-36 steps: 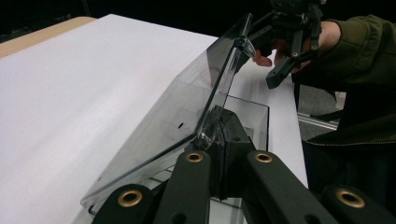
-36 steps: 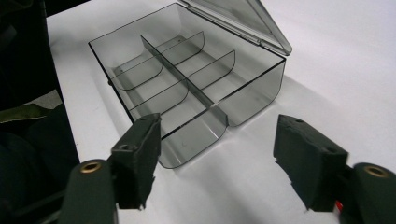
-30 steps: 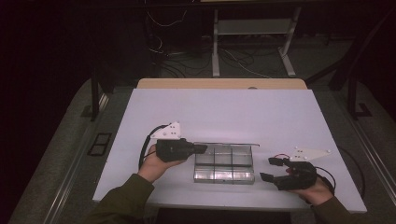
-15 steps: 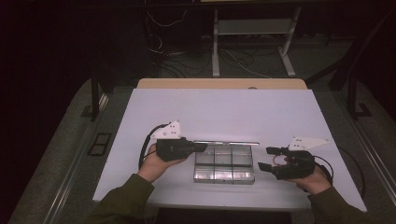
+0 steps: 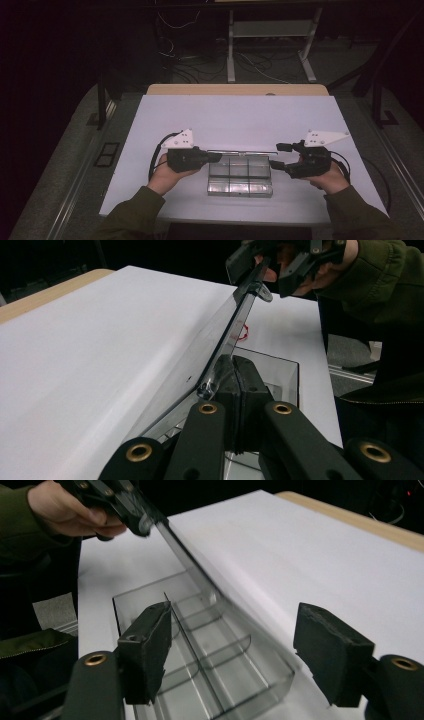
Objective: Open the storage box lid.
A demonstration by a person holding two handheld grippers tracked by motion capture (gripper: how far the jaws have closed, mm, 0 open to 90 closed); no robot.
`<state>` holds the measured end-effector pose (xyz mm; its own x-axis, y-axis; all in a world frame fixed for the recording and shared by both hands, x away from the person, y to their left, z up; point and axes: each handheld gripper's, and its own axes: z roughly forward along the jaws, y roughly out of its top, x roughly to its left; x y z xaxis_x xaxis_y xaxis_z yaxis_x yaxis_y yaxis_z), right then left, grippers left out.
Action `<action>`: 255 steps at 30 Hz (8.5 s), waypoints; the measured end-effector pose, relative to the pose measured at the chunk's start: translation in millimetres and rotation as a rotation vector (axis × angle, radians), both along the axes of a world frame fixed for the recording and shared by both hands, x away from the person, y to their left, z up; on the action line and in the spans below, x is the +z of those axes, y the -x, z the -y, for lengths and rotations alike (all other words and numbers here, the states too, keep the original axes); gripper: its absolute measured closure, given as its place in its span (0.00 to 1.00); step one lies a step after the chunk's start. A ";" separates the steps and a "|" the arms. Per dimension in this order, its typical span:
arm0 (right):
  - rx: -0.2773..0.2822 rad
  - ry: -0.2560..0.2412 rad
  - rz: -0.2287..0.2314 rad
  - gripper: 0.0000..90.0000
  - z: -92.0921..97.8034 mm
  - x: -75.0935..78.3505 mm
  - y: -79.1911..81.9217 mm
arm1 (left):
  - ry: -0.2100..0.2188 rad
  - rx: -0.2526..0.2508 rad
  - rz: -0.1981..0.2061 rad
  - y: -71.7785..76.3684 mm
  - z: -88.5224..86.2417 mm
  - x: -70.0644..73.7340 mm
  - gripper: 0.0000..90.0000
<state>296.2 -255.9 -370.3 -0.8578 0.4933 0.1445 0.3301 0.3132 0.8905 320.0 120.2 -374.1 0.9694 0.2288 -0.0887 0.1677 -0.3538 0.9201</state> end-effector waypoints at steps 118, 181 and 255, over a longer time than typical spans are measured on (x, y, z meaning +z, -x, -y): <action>-0.006 0.001 0.015 0.78 -13.8 13.0 -96.9 | -0.117 0.310 -0.072 23.9 -65.2 -40.6 0.16; -0.163 0.034 -0.032 0.57 -22.9 -22.6 -130.6 | -0.142 0.325 -0.081 23.9 -67.9 -44.5 0.13; -0.223 0.089 -0.170 0.46 -28.3 -60.6 -150.3 | -0.180 0.318 -0.112 21.7 -63.8 -50.5 0.01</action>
<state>446.5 -227.6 -430.9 -0.6941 0.6842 0.2241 0.5414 0.2909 0.7888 298.2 184.0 -424.6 0.8340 0.5383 -0.1211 0.3914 -0.4225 0.8174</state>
